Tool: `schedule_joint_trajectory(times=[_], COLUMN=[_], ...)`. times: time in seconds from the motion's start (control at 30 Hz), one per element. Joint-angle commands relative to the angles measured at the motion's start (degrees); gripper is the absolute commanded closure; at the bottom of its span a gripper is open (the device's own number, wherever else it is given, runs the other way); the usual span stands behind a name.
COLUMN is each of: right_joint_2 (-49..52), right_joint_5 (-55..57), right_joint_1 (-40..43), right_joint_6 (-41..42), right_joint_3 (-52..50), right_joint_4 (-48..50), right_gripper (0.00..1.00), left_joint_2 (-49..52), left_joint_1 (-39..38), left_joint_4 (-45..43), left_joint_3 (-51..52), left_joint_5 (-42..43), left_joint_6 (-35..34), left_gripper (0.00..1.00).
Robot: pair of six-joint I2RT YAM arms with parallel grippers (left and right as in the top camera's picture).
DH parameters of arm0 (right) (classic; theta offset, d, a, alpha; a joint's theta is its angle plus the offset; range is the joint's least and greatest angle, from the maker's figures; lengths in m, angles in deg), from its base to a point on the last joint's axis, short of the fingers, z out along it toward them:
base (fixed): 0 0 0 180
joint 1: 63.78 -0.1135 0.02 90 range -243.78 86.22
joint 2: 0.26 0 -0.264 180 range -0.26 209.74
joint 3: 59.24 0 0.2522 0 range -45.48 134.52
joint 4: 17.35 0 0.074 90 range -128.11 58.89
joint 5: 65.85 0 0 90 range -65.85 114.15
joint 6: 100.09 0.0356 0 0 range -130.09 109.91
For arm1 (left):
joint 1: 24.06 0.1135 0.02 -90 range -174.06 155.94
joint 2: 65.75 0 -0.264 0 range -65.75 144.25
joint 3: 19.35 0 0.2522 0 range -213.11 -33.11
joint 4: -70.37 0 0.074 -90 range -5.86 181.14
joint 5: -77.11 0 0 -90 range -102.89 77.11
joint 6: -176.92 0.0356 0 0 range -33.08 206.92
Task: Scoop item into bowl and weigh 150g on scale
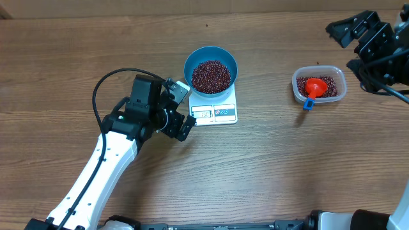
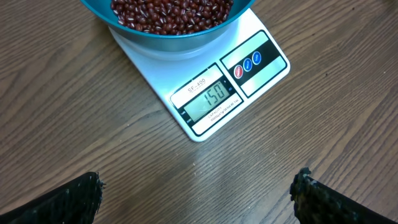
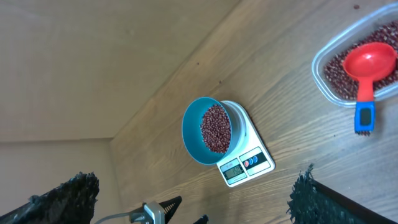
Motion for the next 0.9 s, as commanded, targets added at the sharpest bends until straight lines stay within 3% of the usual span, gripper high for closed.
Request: schedule_joint_trajectory(times=[0.0,0.43,0.6,0.87], right_joint_2=[-4.33,-17.90,-26.51,-46.62], right_joint_5=[0.00,14.14,15.17,18.67], right_joint_1=[-1.18,-4.59,-4.72,-5.20], right_joint_6=[-3.85,-18.93,-21.64,-21.66], right_joint_3=[0.72,-2.89,-14.60,-42.23], right_joint_4=[0.98,4.04,11.85,29.22], right_gripper=[0.00,0.00,0.00,0.00], left_joint_2=[0.39,0.39,0.39,0.39], left_joint_1=[-0.02,-0.02,-0.02,-0.02], left_joint_4=[-0.04,-0.04,-0.04,-0.04], left_joint_3=[0.11,0.11,0.11,0.11], left_joint_5=[0.09,0.09,0.09,0.11], left_joint_6=[-0.57,-0.57,-0.57,-0.57], left_gripper=[0.01,0.01,0.00,0.00])
